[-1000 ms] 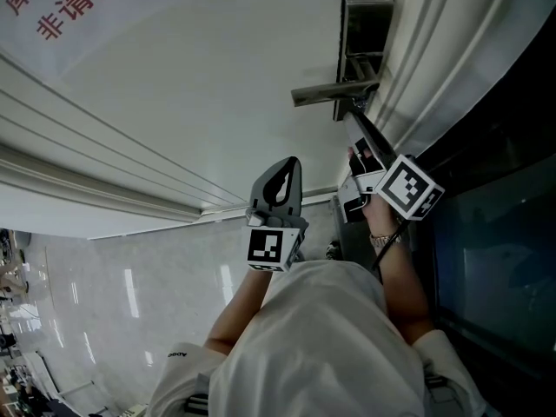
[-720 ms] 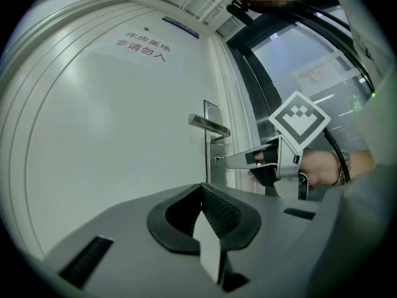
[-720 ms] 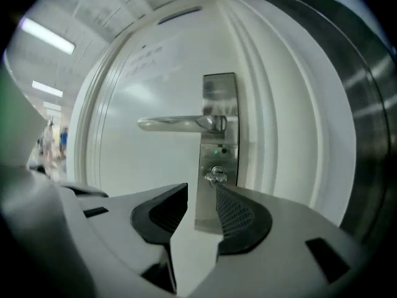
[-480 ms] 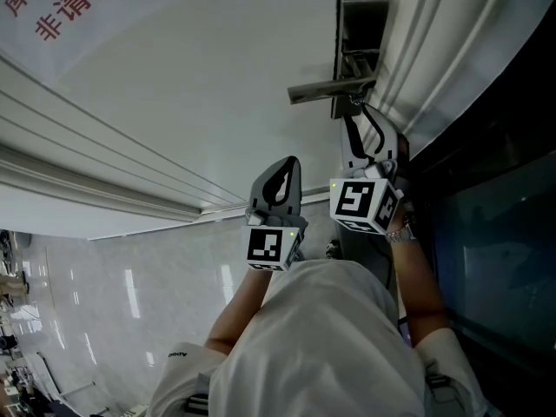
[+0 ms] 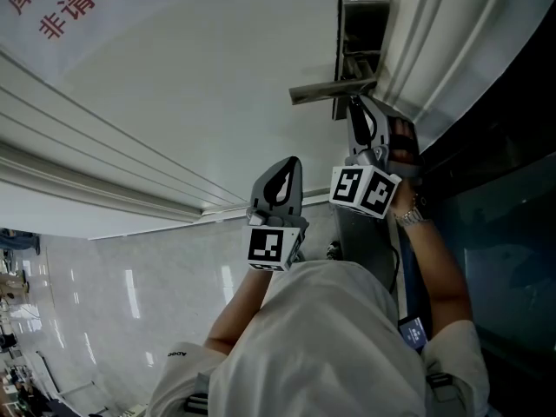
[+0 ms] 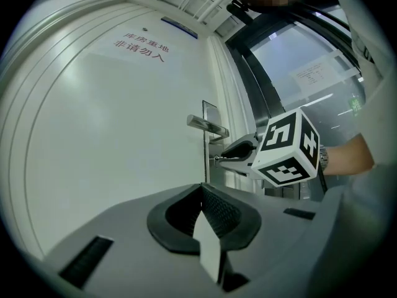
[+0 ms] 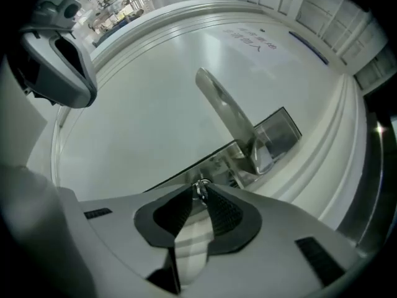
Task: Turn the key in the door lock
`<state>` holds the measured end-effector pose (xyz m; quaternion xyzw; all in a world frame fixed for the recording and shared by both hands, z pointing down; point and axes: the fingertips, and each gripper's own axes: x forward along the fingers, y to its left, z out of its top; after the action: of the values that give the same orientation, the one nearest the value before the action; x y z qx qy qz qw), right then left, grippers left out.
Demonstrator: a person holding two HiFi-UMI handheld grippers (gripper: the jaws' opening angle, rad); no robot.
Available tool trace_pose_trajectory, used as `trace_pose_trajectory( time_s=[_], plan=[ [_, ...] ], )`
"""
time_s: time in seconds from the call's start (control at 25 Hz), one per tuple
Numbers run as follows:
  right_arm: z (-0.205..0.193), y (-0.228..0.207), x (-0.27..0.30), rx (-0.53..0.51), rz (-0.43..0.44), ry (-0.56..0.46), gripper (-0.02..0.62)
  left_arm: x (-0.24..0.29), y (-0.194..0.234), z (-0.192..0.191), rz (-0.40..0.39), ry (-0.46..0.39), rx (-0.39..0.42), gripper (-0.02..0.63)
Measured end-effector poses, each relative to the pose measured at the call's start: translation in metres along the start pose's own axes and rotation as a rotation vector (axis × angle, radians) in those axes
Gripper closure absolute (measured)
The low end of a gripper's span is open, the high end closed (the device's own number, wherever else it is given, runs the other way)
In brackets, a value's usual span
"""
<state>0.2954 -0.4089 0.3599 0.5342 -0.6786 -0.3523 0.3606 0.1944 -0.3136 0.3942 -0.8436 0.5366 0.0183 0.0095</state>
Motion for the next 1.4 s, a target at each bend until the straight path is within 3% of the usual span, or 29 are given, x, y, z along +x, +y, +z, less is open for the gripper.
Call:
trace_pose_trajectory(
  time_s=[0.08,0.44,0.84,1.04,1.2,1.4],
  plan=[
    [0.0,-0.005,0.0,0.051,-0.026,-0.001,0.58,0.001,-0.001,0.001,-0.002,-0.001,0.002,0.597],
    [-0.001,-0.013,0.0,0.438,-0.015,-0.041,0.583,0.002,0.006,-0.001,0.01,0.005,0.002,0.597],
    [-0.009,-0.02,0.002,1.17,0.128,-0.128,0.581,0.004,0.009,-0.005,0.015,0.009,-0.005,0.597],
    [-0.012,-0.021,0.002,1.399,0.181,-0.149,0.581,0.004,0.01,-0.005,0.017,0.007,-0.006,0.597],
    [-0.019,-0.02,0.003,1.65,0.204,-0.162,0.581,0.004,0.01,-0.006,0.015,0.007,-0.008,0.597],
    [-0.02,-0.02,0.003,1.818,0.201,-0.187,0.575,0.003,0.012,-0.004,0.021,0.003,-0.008,0.597]
  ],
)
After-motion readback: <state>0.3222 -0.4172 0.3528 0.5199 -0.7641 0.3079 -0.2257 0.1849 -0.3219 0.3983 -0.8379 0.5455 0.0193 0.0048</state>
